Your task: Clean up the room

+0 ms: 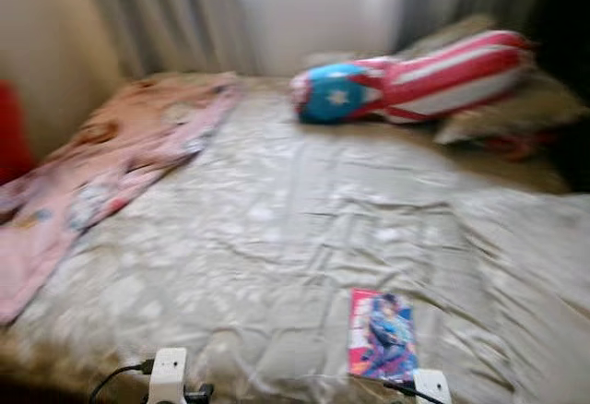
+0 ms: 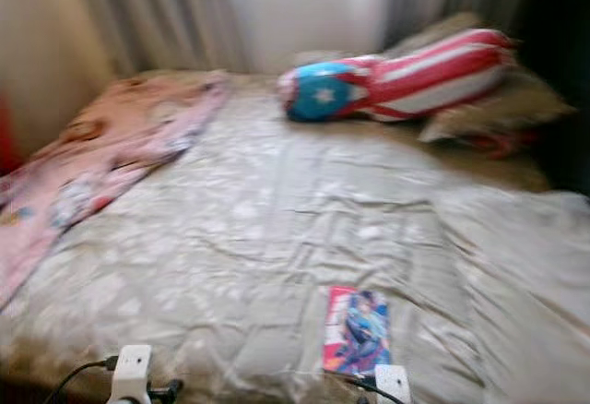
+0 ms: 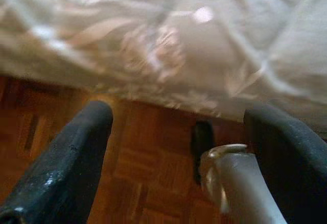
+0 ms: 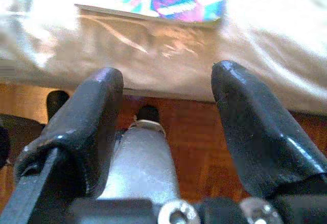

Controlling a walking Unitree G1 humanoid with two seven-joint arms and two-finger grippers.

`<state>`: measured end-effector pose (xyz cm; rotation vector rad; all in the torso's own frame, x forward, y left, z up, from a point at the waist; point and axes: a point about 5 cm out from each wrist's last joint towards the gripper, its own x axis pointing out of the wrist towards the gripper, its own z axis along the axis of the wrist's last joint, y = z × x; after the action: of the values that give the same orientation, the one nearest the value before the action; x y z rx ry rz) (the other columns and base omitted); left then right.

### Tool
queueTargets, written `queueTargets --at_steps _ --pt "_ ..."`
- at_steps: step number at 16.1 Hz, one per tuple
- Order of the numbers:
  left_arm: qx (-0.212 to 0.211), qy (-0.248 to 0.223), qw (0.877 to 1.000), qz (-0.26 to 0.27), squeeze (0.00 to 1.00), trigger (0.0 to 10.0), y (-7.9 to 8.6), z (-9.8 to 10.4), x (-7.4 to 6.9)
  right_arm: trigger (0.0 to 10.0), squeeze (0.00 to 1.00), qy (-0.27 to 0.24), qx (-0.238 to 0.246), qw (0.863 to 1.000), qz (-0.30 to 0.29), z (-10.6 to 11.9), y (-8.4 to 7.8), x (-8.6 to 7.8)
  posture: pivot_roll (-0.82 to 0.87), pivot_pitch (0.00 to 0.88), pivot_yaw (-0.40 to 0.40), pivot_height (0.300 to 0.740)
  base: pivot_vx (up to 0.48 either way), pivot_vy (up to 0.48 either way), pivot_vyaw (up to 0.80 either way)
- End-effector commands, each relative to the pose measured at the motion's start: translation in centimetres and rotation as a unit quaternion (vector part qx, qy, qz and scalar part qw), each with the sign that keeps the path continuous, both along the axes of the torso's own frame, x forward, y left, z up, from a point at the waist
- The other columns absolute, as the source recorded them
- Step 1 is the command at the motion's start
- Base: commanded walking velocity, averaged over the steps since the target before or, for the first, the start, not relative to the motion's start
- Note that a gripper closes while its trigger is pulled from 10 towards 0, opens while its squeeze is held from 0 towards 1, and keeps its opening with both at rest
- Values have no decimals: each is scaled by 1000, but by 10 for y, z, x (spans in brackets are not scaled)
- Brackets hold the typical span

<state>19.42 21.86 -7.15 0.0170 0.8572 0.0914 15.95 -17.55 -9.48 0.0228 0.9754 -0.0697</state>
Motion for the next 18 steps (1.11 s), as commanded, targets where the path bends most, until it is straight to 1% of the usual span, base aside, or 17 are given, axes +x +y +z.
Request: queueTargets --at_steps 1,4,8,13,18 --pt "-1 12 1000 4 0 10000 1 -3 -5 10000 0 4 -2 1000 1 -1 0 -3 -35 0 31 740 0 0 800" --pt "-1 11 1000 3 0 10000 0 -3 -5 10000 0 3 0 1000 0 -1 1 -2 -35 0 31 740 0 0 715" --pt "-2 12 1000 0 0 10000 -2 -3 -5 10000 0 1 4 1000 -13 -1 1 -2 -34 0 29 740 0 0 0" --pt "-5 14 1000 2 0 10000 -3 -4 -5 10000 0 0 8 1000 -8 0 5 1 -33 0 28 740 0 0 0" --pt "-5 15 1000 2 0 10000 -3 -4 -5 10000 0 3 7 1000 -7 -1 2 -1 -32 0 28 740 0 346 0"
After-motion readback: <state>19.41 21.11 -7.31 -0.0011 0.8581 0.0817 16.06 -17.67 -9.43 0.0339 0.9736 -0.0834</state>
